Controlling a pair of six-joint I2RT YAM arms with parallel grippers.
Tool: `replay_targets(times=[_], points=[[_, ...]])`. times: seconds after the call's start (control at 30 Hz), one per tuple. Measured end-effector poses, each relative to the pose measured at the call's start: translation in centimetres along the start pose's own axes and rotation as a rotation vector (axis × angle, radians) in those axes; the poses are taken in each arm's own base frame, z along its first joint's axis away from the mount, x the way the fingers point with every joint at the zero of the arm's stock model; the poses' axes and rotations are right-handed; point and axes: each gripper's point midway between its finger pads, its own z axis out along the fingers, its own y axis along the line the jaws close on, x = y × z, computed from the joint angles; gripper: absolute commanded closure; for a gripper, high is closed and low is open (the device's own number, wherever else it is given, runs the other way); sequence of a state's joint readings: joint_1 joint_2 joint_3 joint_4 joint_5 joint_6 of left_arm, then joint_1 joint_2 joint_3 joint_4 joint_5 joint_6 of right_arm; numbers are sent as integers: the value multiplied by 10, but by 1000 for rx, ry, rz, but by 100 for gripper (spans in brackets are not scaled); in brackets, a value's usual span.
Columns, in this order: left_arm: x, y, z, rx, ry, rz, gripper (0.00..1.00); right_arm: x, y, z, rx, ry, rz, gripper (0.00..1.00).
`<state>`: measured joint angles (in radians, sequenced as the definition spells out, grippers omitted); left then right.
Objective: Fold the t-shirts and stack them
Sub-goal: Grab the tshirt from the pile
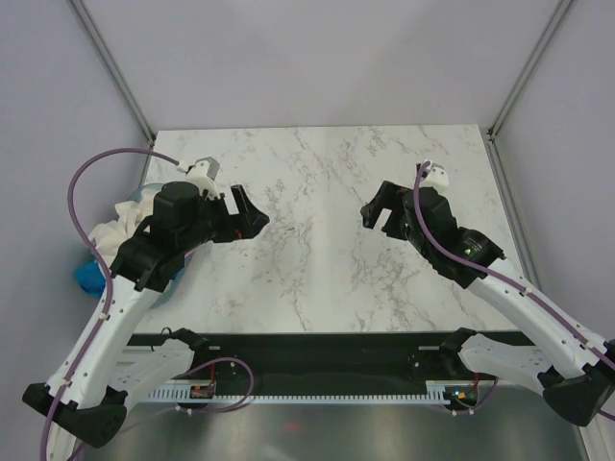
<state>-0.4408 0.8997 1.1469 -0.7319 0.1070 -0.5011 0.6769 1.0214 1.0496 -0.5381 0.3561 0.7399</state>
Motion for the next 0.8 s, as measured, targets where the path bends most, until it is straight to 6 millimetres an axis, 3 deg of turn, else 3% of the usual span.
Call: replay_targets(times=[0.17,0.23,0.43,0.57,0.7,0.8], points=[[-11,24,5,-138,-62,-29,5,-2,2,-1,-11,-6,5,2],[-17,47,13,-266,-89,-34,5,0,5,-1,-34,-3,1,2],[-54,150,29,-728,-140,-99,12,20,14,1,-137,54,-50,2],[-70,219,16,-979,-170,-177,14,28,20,-1,-191,73,-63,2],[-78,259,8,-1113,-176,-224,11,30,26,-5,-236,87,-78,2],[-76,283,20,-1163,-136,-244,11,31,30,-6,-262,91,-90,2]])
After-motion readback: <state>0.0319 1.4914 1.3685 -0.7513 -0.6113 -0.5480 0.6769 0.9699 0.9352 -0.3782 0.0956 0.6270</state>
